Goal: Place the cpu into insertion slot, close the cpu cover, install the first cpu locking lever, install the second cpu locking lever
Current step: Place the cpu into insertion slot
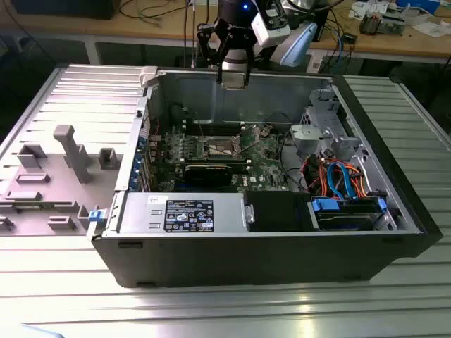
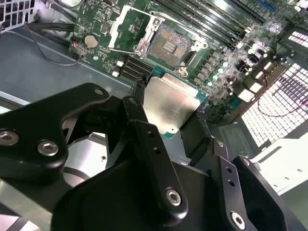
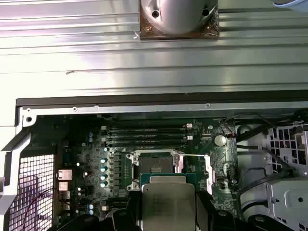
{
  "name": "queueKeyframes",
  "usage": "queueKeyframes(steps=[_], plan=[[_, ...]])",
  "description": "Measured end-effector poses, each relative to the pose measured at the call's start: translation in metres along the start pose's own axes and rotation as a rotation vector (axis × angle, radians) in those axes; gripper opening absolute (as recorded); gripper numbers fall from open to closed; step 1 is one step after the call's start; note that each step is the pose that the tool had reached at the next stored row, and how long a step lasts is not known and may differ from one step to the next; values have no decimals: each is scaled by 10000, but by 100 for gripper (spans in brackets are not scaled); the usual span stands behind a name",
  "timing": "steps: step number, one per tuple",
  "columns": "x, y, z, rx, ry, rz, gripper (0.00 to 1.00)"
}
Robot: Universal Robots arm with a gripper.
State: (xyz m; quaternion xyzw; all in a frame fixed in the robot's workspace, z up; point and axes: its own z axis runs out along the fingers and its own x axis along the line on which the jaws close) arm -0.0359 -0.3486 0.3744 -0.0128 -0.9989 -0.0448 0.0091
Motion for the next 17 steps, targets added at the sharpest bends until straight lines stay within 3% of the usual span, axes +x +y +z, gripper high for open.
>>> queueKeyframes(steps=[17], plan=[[1,0,0,-1,-5,63,55]])
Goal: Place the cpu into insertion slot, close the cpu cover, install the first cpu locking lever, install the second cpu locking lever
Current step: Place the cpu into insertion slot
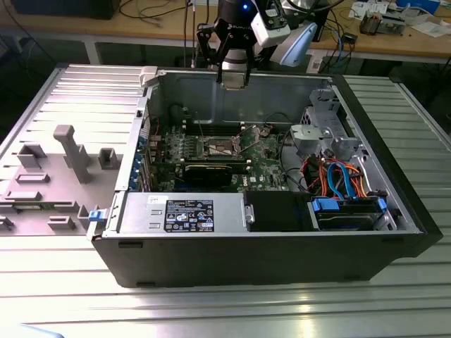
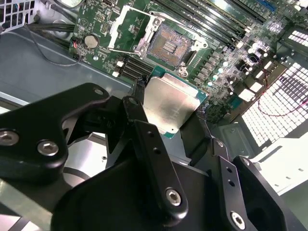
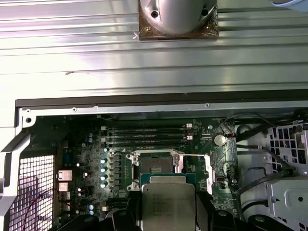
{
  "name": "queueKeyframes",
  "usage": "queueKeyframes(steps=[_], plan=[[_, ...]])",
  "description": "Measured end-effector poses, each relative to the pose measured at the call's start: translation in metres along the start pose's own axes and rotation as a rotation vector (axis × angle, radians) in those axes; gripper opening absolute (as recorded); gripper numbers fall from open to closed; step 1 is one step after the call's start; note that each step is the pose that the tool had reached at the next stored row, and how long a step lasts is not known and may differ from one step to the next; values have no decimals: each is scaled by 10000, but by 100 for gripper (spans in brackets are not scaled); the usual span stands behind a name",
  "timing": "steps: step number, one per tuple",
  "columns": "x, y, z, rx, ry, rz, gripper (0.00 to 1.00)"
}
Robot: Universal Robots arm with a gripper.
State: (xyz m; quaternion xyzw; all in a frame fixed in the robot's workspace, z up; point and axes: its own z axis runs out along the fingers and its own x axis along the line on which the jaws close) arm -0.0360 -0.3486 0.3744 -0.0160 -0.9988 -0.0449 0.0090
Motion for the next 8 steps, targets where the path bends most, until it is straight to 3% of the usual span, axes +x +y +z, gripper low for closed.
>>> queueKeyframes(steps=[8], plan=[[0,-1,0,-2,-13,147,55]])
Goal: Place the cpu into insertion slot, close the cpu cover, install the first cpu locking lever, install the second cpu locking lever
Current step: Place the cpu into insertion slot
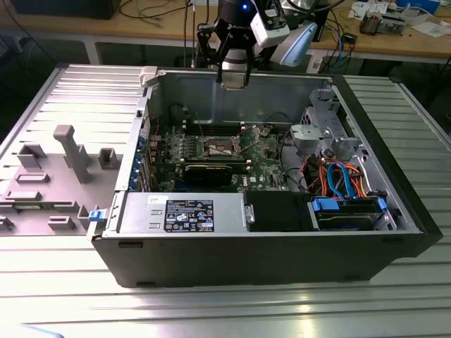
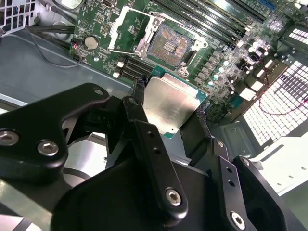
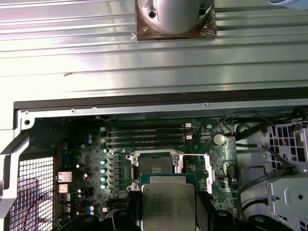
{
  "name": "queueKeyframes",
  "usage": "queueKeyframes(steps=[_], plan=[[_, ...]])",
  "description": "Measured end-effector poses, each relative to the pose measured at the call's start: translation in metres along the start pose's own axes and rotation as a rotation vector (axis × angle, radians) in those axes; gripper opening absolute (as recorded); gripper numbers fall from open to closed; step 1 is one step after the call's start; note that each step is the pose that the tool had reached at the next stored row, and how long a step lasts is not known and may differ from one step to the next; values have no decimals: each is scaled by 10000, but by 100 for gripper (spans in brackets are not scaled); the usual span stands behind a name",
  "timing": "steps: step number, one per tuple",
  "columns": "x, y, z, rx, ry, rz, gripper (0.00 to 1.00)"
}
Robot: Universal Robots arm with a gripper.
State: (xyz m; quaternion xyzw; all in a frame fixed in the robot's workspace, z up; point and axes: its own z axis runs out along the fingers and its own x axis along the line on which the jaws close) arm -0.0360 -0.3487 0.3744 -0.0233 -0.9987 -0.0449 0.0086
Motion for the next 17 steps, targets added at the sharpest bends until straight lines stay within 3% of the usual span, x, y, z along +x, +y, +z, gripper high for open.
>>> queueKeyframes(steps=[17], plan=[[2,-1,0,-3,-12,144,55]])
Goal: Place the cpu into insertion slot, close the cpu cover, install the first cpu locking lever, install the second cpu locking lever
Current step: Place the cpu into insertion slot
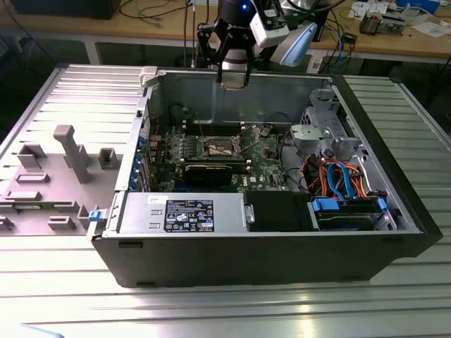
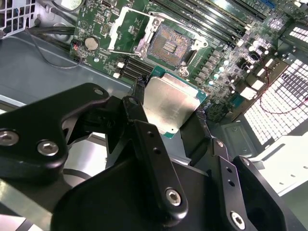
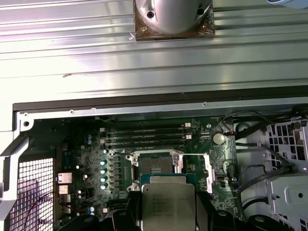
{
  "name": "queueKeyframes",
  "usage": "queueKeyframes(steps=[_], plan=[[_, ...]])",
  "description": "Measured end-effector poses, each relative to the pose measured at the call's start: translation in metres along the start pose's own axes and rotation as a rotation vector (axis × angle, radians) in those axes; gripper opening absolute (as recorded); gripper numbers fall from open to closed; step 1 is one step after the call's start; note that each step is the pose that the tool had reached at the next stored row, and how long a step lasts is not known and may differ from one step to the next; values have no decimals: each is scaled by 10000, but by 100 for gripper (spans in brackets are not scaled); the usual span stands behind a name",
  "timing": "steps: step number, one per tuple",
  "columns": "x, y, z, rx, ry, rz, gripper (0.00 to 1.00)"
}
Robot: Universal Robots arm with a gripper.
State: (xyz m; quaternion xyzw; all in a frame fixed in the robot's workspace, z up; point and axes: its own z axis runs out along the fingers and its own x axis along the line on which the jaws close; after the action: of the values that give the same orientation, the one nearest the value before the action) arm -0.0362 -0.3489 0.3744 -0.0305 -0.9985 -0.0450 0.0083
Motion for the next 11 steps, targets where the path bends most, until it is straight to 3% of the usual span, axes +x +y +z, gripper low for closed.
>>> queueKeyframes(steps=[11], plan=[[0,0,0,-2,-11,106,55]])
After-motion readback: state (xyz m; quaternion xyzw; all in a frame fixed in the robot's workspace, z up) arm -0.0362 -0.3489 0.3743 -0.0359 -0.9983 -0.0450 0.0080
